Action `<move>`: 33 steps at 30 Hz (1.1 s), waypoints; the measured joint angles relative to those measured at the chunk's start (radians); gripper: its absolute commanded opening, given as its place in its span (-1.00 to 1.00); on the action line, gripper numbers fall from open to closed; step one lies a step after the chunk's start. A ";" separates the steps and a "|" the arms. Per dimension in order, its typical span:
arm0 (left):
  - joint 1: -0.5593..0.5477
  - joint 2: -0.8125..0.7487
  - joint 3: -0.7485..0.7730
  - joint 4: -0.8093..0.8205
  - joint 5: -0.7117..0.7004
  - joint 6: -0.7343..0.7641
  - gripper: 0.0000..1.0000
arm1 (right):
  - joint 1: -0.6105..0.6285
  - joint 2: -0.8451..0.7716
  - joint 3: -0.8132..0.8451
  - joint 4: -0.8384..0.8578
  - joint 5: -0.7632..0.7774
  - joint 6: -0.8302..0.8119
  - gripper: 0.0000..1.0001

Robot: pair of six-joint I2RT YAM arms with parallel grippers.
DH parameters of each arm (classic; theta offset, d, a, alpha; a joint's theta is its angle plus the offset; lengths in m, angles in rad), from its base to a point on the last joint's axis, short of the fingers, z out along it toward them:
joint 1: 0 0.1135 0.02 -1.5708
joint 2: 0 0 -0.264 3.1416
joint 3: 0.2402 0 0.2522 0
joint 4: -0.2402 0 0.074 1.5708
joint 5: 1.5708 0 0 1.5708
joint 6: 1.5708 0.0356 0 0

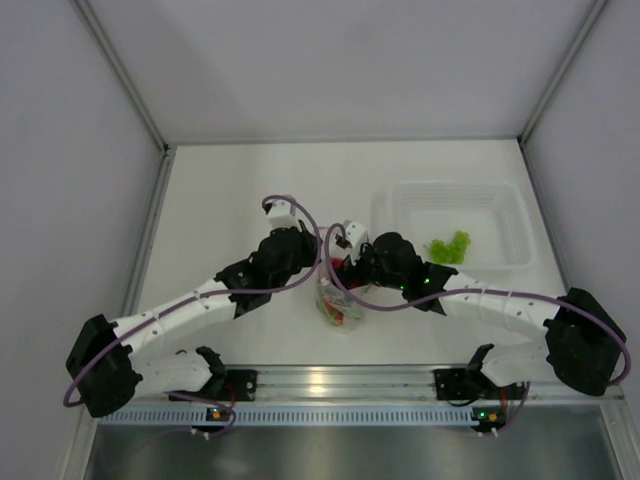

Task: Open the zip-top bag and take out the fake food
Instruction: Pick up the fake fruit from the zipper food storage bag.

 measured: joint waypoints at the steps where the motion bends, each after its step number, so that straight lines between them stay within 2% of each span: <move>1: 0.001 -0.005 -0.003 0.000 0.019 0.000 -1.00 | 0.000 -0.004 0.000 0.002 -0.023 -0.014 -1.00; 6: 0.006 -0.018 -0.013 0.000 0.073 0.000 -1.00 | -0.001 -0.025 0.001 0.017 -0.100 -0.082 -1.00; 13: 0.005 -0.020 -0.016 -0.028 0.048 -0.011 -1.00 | -0.002 -0.049 0.001 0.007 -0.095 -0.151 -1.00; 23: 0.003 -0.023 -0.006 -0.049 0.009 -0.084 -1.00 | 0.004 -0.102 0.003 -0.074 0.015 -0.188 -1.00; 29: 0.012 -0.048 -0.006 -0.059 0.006 -0.081 -1.00 | 0.031 -0.090 0.062 -0.188 0.131 -0.181 -1.00; 33: 0.022 -0.067 0.001 -0.065 -0.005 -0.064 -1.00 | 0.040 -0.081 0.074 -0.175 0.159 -0.177 -1.00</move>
